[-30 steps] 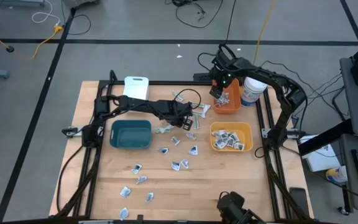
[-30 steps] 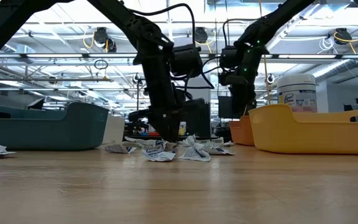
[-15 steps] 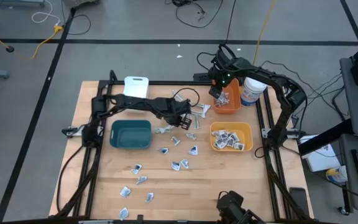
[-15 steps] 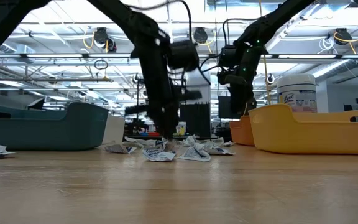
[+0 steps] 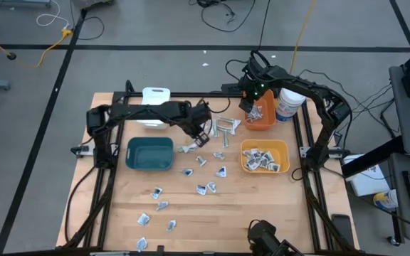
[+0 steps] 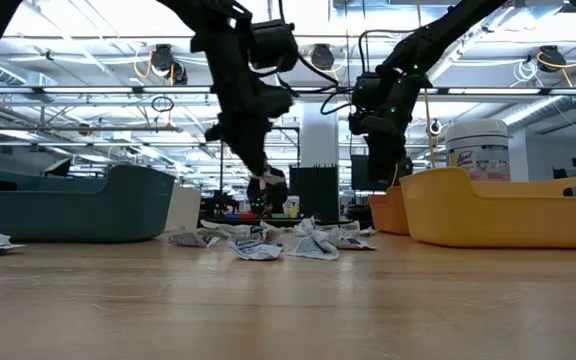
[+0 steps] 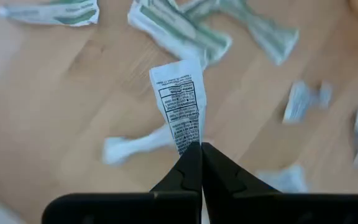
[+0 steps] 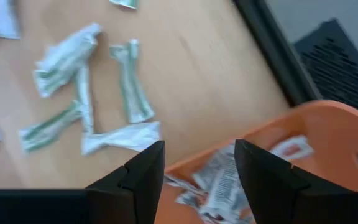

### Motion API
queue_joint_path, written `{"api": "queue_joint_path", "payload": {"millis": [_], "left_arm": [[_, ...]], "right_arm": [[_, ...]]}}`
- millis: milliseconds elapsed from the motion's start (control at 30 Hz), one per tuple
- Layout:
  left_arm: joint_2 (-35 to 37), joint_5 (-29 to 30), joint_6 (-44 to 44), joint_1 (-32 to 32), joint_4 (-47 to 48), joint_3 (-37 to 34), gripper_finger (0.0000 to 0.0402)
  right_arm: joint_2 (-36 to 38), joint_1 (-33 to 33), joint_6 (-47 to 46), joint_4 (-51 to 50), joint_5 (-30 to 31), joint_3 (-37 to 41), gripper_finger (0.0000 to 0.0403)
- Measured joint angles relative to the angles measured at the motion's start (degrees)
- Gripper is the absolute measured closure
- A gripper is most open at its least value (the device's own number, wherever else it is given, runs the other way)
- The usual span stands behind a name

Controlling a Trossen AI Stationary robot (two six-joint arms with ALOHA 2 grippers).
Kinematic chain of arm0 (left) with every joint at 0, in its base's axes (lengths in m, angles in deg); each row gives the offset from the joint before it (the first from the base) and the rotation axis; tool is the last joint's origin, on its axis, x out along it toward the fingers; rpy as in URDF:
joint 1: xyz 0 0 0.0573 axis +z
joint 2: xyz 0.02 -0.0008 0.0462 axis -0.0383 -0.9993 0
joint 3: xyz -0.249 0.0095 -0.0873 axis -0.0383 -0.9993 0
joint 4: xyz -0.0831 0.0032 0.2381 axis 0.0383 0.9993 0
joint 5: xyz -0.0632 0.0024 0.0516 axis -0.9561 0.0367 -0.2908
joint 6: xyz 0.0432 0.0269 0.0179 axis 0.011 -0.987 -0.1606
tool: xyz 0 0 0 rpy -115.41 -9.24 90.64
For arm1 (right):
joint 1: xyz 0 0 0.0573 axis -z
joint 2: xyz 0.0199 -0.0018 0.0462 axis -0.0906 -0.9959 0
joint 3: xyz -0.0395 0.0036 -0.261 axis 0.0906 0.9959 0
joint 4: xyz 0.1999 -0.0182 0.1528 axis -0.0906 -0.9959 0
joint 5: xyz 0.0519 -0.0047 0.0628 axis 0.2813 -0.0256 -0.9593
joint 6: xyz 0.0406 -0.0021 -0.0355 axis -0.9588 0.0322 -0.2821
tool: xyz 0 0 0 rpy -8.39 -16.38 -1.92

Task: Pick & Place First Aid Supplies
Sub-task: Put the antibiotic ointment into the orange bin

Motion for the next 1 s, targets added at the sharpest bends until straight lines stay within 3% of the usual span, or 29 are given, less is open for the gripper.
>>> {"api": "queue_joint_path", "payload": {"millis": [233, 367, 800, 1000], "left_arm": [[1.0, -4.0, -28.0, 2.2, 7.2, 0.0, 0.0401], [1.2, -8.6, -39.8, 3.8, 7.4, 0.0, 0.0401], [2.1, -34.4, -44.8, 13.8, -10.3, 0.0, 0.0402], [2.1, -42.9, -44.0, 15.9, -18.2, -0.1, 0.0402]], "right_arm": [[0.0, -2.3, -0.1, -0.1, -1.8, 0.0, 0.0202], [0.0, -4.0, -1.0, 0.1, -1.8, 0.0, 0.0206], [5.1, -10.0, -4.2, 9.3, -5.5, 0.0, 0.0199], [8.7, -11.3, -4.2, 14.9, -13.6, -0.1, 0.0196]]}}
